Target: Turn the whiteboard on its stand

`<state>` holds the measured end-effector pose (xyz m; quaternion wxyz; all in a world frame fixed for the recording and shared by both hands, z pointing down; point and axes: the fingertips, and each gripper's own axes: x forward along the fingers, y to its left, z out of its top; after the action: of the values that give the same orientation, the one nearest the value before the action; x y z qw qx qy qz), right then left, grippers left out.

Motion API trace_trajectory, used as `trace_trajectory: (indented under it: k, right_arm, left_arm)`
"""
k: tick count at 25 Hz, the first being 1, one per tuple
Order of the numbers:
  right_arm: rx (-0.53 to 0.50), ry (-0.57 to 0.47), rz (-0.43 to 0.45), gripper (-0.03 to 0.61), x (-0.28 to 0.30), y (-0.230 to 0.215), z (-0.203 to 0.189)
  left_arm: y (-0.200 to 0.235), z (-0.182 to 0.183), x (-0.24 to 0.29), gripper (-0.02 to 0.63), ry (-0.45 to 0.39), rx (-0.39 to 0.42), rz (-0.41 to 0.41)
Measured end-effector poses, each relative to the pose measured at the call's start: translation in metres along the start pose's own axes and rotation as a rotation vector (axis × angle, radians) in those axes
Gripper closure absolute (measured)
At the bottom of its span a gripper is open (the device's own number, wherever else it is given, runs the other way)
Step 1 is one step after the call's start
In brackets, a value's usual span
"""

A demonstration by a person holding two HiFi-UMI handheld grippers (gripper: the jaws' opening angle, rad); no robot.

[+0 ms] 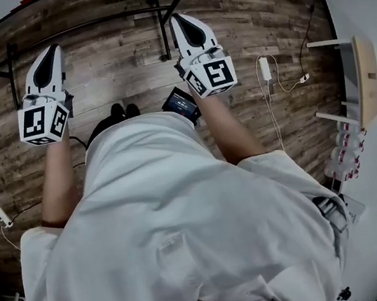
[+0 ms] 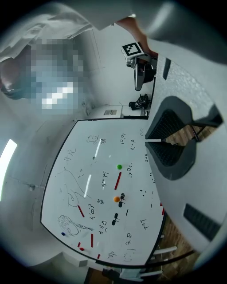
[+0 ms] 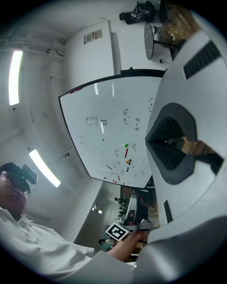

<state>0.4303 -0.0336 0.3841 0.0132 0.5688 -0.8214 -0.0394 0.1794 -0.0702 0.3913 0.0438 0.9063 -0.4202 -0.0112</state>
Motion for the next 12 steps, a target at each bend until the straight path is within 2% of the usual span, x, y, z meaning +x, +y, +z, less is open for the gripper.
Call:
trace_trajectory:
  k: [5,12]
  right_arm:
    - [0.01,0.013,-0.007,0.581,0.012,-0.007,-0.014]
    - [0.032,-0.003,-0.009,0.581,-0.017,-0.02,-0.011]
  left_arm:
    - [0.007,-0.009,0.013,0.598,0.009,0.001,0.003]
    - [-0.021,-0.008,0.002,0.598,0.017,-0.006,0.005]
